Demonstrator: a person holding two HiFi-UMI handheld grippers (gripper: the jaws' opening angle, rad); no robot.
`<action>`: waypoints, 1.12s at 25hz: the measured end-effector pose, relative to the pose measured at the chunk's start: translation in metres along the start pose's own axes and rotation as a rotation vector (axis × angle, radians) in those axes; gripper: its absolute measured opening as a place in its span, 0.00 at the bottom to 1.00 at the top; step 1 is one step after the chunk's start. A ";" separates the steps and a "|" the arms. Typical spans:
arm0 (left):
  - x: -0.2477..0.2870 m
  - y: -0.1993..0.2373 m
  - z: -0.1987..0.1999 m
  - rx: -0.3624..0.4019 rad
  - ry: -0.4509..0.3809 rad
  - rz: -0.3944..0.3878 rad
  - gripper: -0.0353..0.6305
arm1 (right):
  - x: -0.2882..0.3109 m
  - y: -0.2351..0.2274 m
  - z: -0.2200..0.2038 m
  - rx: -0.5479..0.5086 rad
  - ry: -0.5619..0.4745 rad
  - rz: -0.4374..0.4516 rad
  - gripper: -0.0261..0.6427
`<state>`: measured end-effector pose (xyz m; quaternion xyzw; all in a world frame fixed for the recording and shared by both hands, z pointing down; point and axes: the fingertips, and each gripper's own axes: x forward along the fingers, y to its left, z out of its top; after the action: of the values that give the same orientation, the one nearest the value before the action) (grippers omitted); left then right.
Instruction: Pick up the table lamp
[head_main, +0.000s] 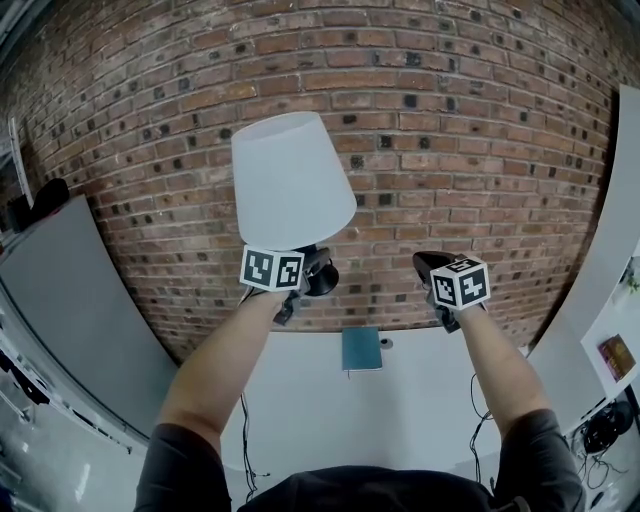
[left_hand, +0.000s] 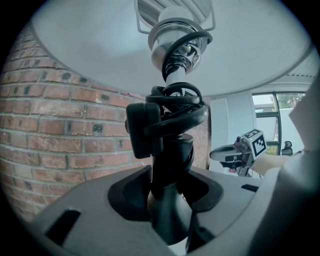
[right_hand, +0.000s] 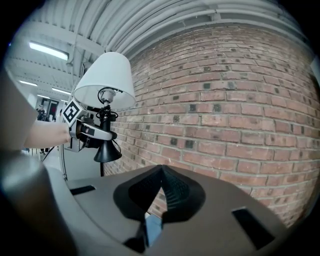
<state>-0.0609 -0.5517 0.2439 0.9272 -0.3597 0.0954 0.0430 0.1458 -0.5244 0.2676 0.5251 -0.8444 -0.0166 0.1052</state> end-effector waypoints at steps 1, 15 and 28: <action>-0.001 0.000 0.000 -0.002 0.002 -0.001 0.29 | 0.000 0.001 0.001 0.000 0.001 0.002 0.03; -0.004 -0.003 0.001 -0.006 0.015 -0.004 0.29 | -0.003 0.003 0.011 0.005 -0.003 0.002 0.03; -0.005 -0.007 -0.001 -0.013 0.018 -0.010 0.29 | -0.005 0.007 0.016 -0.003 -0.015 0.002 0.03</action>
<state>-0.0598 -0.5425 0.2438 0.9278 -0.3553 0.1012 0.0528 0.1387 -0.5178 0.2524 0.5239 -0.8456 -0.0215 0.0997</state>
